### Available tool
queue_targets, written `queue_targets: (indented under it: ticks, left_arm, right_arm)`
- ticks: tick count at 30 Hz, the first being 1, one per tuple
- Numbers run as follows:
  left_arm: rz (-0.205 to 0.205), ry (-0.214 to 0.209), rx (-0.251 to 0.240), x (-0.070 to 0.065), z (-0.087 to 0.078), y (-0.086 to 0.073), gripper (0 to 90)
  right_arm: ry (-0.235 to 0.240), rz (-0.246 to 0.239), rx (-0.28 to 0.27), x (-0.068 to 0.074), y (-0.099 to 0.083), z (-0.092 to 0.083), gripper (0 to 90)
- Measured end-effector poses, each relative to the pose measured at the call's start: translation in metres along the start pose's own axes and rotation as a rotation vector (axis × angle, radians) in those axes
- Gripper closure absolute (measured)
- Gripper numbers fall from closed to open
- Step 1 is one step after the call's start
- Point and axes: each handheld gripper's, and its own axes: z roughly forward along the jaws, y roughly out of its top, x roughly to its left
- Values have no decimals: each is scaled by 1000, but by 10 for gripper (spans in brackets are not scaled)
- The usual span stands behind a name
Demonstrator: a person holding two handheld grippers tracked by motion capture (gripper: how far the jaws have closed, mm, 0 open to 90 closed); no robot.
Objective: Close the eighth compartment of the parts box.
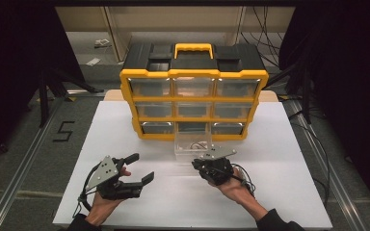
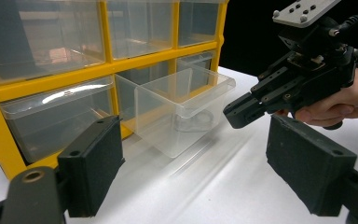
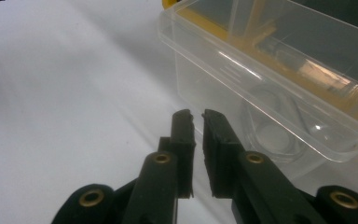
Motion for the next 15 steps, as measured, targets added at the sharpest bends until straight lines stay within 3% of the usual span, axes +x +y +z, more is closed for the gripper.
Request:
queue_targets:
  ticks: [15]
  left_arm:
    - [0,0,1,1,0,0,185]
  right_arm:
    - [-41,-7,15,-6,-1,9,900]
